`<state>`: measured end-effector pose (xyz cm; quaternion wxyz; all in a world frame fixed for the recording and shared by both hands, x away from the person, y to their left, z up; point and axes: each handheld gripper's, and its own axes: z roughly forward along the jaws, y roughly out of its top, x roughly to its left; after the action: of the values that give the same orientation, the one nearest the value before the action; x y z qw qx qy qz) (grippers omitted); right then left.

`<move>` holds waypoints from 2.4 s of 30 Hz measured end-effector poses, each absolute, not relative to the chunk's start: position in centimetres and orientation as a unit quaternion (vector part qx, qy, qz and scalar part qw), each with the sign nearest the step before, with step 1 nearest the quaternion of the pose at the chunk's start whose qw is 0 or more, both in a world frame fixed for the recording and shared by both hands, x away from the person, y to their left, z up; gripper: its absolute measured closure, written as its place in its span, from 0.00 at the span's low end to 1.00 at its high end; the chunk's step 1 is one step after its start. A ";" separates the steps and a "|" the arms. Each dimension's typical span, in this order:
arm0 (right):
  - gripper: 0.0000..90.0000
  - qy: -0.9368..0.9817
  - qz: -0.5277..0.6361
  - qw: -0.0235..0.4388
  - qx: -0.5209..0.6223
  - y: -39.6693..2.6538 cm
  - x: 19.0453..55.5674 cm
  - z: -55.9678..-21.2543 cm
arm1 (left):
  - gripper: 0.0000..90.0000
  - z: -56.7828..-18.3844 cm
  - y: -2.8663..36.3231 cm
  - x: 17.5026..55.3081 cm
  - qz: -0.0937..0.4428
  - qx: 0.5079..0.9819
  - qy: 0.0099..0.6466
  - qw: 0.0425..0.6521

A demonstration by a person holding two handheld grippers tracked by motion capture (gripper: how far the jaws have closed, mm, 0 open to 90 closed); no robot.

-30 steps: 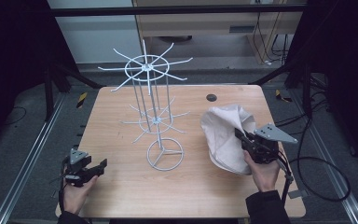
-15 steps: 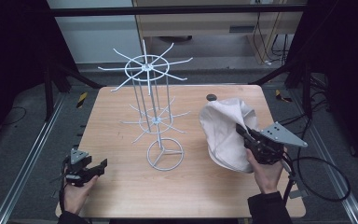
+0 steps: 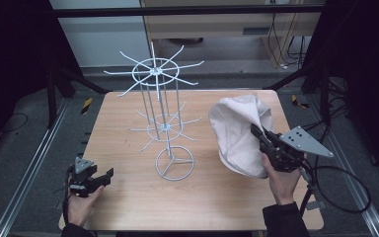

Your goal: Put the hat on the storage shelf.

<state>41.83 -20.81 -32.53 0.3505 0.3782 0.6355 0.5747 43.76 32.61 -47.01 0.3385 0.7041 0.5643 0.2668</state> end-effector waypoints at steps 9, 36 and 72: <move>0.96 0.613 0.604 0.357 0.363 -21.0 41.3 -31.4 | 0.38 -47.1 32.8 43.8 0.266 0.702 0.569 0.336; 0.96 0.572 0.648 0.388 0.320 -20.8 40.2 -27.8 | 0.38 -47.3 32.5 43.9 0.263 0.704 0.568 0.335; 0.97 0.517 0.696 0.414 0.275 -21.4 37.6 -24.4 | 0.38 -47.3 32.4 43.9 0.263 0.707 0.567 0.332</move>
<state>37.62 -21.43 -24.36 0.4144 0.2751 0.5175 0.6963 43.89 32.37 -47.26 0.3315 0.7065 0.5671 0.2633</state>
